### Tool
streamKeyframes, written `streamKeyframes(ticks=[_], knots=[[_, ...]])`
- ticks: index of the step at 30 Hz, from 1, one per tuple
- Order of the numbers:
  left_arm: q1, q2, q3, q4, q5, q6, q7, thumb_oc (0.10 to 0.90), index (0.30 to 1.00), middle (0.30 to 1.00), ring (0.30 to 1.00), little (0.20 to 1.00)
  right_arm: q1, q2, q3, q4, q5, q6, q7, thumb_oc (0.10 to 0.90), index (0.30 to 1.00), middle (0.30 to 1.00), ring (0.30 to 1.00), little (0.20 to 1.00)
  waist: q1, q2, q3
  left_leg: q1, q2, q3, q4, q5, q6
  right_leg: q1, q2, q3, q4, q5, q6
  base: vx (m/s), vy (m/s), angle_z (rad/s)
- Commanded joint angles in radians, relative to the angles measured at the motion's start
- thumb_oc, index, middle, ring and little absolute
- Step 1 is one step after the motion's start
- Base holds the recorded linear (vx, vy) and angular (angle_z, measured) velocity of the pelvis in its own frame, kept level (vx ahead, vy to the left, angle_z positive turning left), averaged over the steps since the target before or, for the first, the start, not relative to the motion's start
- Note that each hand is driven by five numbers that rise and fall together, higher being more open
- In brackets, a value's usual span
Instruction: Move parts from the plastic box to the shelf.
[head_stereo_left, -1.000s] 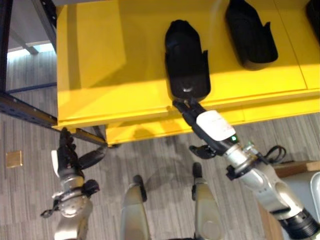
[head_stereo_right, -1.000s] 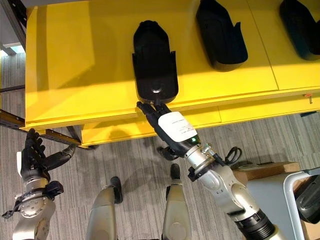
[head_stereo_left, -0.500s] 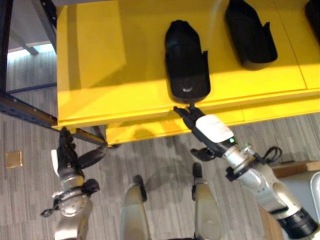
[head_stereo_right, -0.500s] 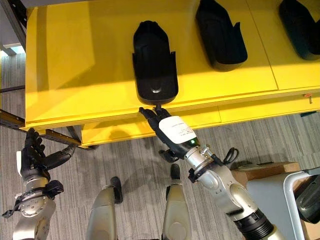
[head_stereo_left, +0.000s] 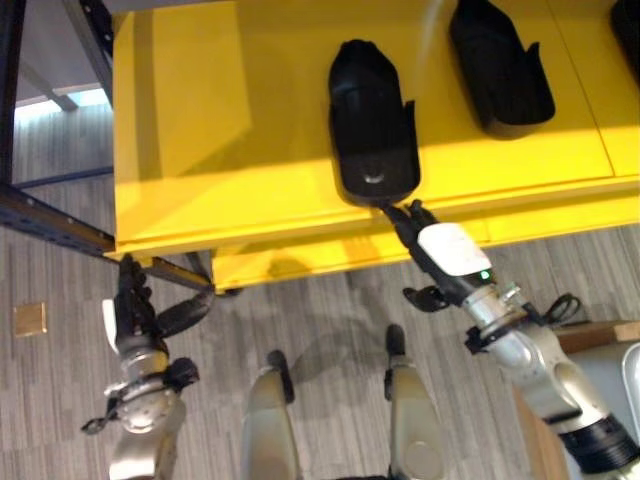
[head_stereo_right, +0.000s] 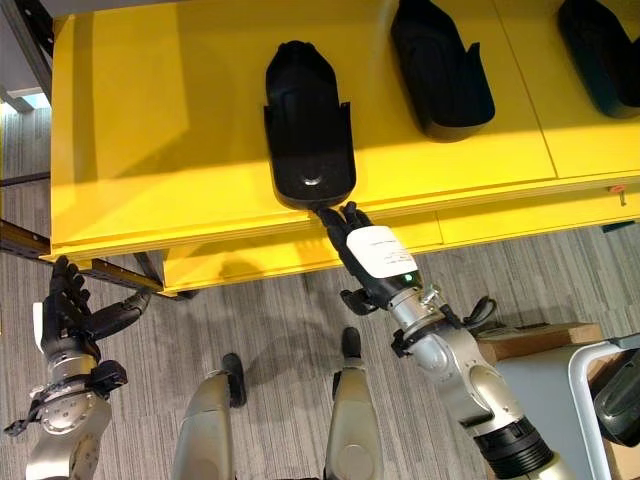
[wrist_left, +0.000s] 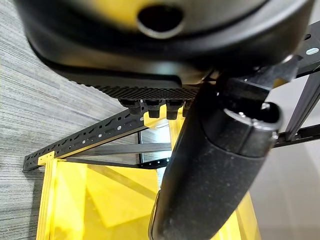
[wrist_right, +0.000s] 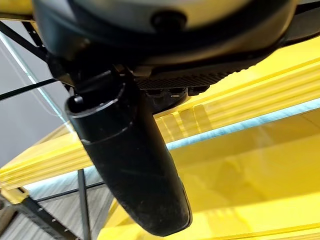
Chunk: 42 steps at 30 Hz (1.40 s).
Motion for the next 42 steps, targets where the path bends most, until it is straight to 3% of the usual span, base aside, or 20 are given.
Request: streamKeyframes(ticks=[1,25,42], knots=[[0.016,0.051,0.038,-0.077,0.047,-0.103,0.021,0.900,1.000,1.000,1.000,1.000,-0.038,0.011,-0.079,-0.071,-0.027,-0.023,-0.087,0.900,1.000,1.000,1.000,1.000,0.021,-0.009,-0.078,0.002,-0.008,-0.088,-0.091,0.094,-0.007,-0.038,-0.003,0.001,0.080,0.013,-0.022,0.00,0.000,0.00],[0.004,0.046,0.032,-0.069,0.040,-0.105,0.015,0.900,1.000,1.000,1.000,1.000,-0.090,0.033,-0.028,-0.021,-0.019,-0.020,-0.065,0.900,1.000,1.000,1.000,1.000,0.033,0.000,-0.075,-0.011,-0.016,-0.092,-0.082,0.092,-0.003,-0.051,-0.004,0.001,0.093,0.010,-0.027,0.00,0.000,0.00],[-0.011,0.051,0.008,-0.056,0.031,-0.108,0.011,0.900,1.000,1.000,1.000,1.000,-0.199,0.053,-0.049,0.044,-0.007,0.029,-0.140,0.900,1.000,1.000,1.000,1.000,0.039,0.014,-0.074,-0.017,-0.017,-0.097,-0.077,0.091,0.000,-0.061,-0.005,0.006,0.106,0.004,-0.028,0.00,0.000,0.00]])
